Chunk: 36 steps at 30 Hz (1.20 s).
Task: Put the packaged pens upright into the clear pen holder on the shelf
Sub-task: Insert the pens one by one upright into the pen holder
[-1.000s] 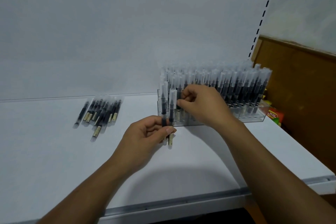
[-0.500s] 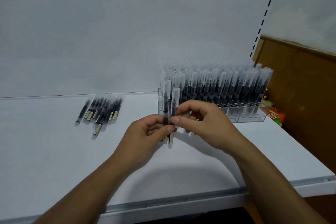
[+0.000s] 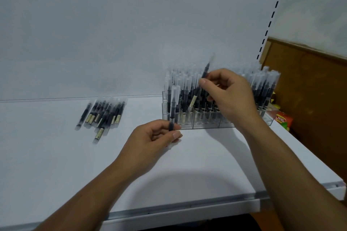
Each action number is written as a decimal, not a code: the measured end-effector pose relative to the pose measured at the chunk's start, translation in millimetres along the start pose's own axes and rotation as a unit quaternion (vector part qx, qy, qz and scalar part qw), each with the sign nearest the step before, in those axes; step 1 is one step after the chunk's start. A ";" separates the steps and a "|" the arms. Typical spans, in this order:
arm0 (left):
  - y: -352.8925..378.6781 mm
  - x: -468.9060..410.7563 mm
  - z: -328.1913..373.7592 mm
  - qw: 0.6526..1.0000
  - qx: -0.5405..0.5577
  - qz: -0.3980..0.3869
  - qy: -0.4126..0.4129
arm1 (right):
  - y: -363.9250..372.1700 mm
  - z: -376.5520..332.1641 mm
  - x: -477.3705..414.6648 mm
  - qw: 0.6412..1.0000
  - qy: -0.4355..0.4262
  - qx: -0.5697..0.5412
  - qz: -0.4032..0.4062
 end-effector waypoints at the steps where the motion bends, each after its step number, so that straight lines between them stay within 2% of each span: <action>1: 0.4 0.1 0.5 1.000 0.003 0.000 0.000 | 1.7 0.8 -2.2 1.000 -0.001 0.021 -0.003; 5: 1.7 -0.7 0.8 1.000 0.001 -0.005 0.003 | 9.8 3.6 -6.5 0.995 0.000 0.097 -0.024; 9: 1.8 -1.2 1.0 1.000 -0.003 -0.004 0.006 | 25.4 17.2 -7.0 0.980 0.044 0.179 -0.081; 11: 1.5 -1.5 0.3 1.000 -0.009 -0.007 0.005 | 32.5 24.1 -4.6 0.975 0.059 0.190 -0.100; 16: 1.5 -2.0 0.7 1.000 -0.008 -0.002 0.012 | 27.7 25.2 5.7 0.975 0.067 0.191 -0.091; 19: 1.0 -1.3 1.6 1.000 -0.014 0.002 0.012 | 27.2 17.6 18.7 0.991 0.035 0.100 -0.086; 21: 1.8 -0.8 4.2 0.999 -0.046 -0.005 0.010 | 46.5 13.0 28.0 0.986 0.026 0.002 -0.164; 23: 3.5 1.2 8.6 0.996 -0.090 -0.011 0.008 | 65.4 9.2 35.8 0.972 0.022 -0.031 -0.230; 24: 3.9 2.2 10.4 0.993 -0.115 -0.012 0.008 | 69.1 7.4 37.3 0.971 0.018 -0.037 -0.237; 29: 7.0 6.9 21.3 0.972 -0.233 -0.006 0.014 | 69.9 1.4 37.8 0.974 0.002 -0.072 -0.216; 31: 5.8 8.9 27.6 0.953 -0.300 0.015 0.027 | 64.9 -4.0 37.2 0.975 -0.012 -0.068 -0.209; 34: 4.1 14.8 41.3 0.890 -0.446 0.070 0.056 | 29.9 -6.3 27.5 0.990 -0.010 -0.082 -0.113; 36: 1.7 16.9 46.8 0.854 -0.506 0.097 0.067 | 0.7 -6.4 20.1 0.997 -0.008 -0.063 -0.033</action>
Point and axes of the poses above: each hand's wrist, its own x-axis away from the middle knuckle, its own y-axis out of the palm, z = x × y, the point moved 10 cm from there along -x, towards the middle knuckle, and after that the axes turned 15 degrees about -z, right-handed, at the moved point
